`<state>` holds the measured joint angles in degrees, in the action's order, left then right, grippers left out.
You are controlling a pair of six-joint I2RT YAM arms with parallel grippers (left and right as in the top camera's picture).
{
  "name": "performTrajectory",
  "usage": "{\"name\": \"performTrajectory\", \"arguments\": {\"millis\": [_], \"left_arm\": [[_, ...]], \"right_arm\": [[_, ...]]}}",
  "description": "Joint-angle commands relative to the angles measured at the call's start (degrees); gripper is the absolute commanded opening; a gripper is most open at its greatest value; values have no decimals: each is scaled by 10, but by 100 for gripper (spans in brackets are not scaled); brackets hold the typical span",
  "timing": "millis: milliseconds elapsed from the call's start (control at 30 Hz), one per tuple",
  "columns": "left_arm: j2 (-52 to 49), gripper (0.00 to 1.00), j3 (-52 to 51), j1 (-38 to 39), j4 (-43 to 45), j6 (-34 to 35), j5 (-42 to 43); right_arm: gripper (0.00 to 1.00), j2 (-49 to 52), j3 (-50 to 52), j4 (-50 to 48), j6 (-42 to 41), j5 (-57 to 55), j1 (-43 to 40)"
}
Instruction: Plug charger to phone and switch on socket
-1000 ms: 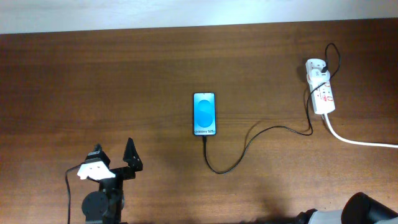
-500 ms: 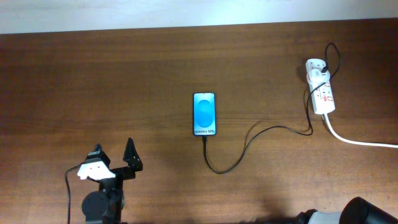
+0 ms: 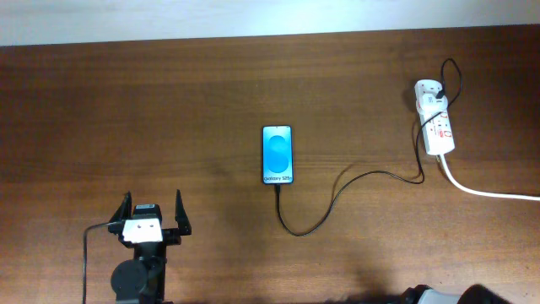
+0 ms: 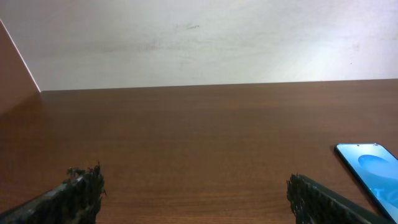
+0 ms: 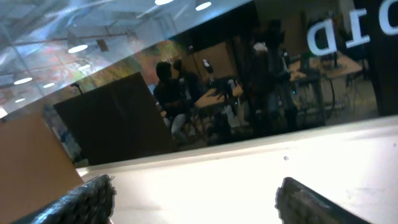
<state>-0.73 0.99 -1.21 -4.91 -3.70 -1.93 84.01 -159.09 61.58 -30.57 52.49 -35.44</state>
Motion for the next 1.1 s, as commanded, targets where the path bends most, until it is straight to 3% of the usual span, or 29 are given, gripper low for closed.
{"name": "performTrajectory", "arguments": {"millis": [0,200,533,600,667,767,900,967,1067], "left_arm": [[4,99,-5,-1,3,-11,-6],[4,99,-5,-1,3,-11,-6],[4,99,-5,-1,3,-11,-6],[4,99,-4,-1,3,-11,-6],[3,99,-5,-1,3,-11,-6],[3,99,-4,-1,3,-11,-6],[3,99,-4,-1,3,-11,-6],[3,99,-4,-1,3,-11,-6],[3,99,-4,-1,3,-11,-6]], "right_arm": [[97,-53,-1,26,21,13,-2],[99,-114,-1,26,21,13,36],[99,-121,-1,26,36,-4,36],[99,-122,-1,38,53,-6,36],[99,-122,-1,109,79,-5,36],[99,-122,-1,205,176,-4,36],[99,-156,-1,352,433,-5,36],[99,-183,7,357,490,-9,36],[99,-193,7,357,508,-12,36]]}}
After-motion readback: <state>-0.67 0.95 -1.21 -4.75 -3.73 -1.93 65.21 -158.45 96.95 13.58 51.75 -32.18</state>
